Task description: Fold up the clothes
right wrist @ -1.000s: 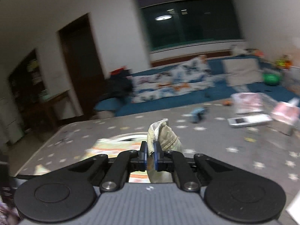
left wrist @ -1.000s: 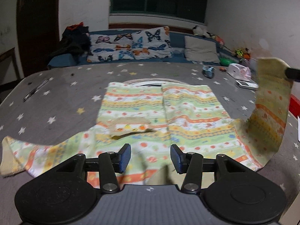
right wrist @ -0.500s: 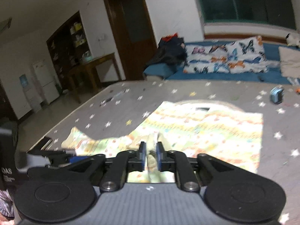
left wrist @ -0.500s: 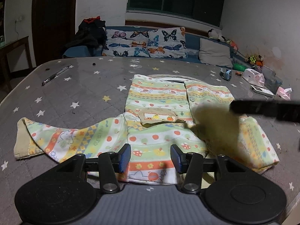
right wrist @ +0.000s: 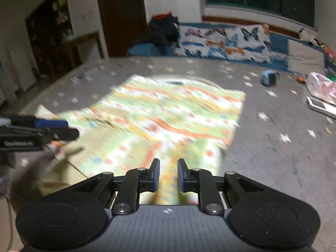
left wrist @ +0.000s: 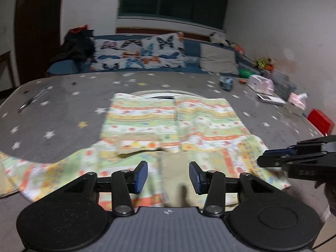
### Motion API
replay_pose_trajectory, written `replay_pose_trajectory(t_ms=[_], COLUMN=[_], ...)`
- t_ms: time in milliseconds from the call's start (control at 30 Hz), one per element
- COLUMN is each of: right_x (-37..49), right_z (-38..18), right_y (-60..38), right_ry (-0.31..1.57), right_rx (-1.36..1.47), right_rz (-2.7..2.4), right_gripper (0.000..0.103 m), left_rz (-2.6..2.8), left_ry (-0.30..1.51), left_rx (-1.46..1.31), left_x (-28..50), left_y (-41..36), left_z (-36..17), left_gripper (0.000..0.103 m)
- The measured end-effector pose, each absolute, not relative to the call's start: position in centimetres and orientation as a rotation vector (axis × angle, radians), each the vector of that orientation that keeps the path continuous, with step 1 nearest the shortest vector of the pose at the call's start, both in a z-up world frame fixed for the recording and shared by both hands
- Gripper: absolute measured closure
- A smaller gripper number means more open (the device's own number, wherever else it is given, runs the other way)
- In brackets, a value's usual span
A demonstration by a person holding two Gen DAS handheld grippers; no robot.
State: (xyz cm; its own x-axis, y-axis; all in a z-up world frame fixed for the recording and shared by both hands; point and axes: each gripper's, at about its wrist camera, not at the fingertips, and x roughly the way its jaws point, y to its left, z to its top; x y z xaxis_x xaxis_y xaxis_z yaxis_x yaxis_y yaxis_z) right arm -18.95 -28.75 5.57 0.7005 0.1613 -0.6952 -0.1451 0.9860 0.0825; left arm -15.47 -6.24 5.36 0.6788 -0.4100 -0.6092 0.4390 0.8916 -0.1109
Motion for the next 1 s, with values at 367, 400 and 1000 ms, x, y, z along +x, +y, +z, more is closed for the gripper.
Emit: replay_pose_trajectory(t_ms=[367, 400, 1000], right_x=[-15.6, -15.3, -17.6], right_z=[4.0, 3.6, 3.4], right_y=[-31.0, -31.2, -27.2], right_ry=[0.799, 0.812, 0.793], right_rx=[-0.011, -0.003, -0.124], right_rz=[0.094, 0.089, 0.159], right_gripper=[0.087, 0.088, 0.08], left_rz=[-0.508, -0.504, -0.458], left_ry=[0.757, 0.763, 0.74], left_rx=[0.114, 0.112, 0.146], left_x=[-13.2, -13.1, -14.1], left_y=[-10.3, -10.3, -10.0], left_z=[2.6, 2.5, 3.2], left_gripper=[0.065, 0.065, 0.062])
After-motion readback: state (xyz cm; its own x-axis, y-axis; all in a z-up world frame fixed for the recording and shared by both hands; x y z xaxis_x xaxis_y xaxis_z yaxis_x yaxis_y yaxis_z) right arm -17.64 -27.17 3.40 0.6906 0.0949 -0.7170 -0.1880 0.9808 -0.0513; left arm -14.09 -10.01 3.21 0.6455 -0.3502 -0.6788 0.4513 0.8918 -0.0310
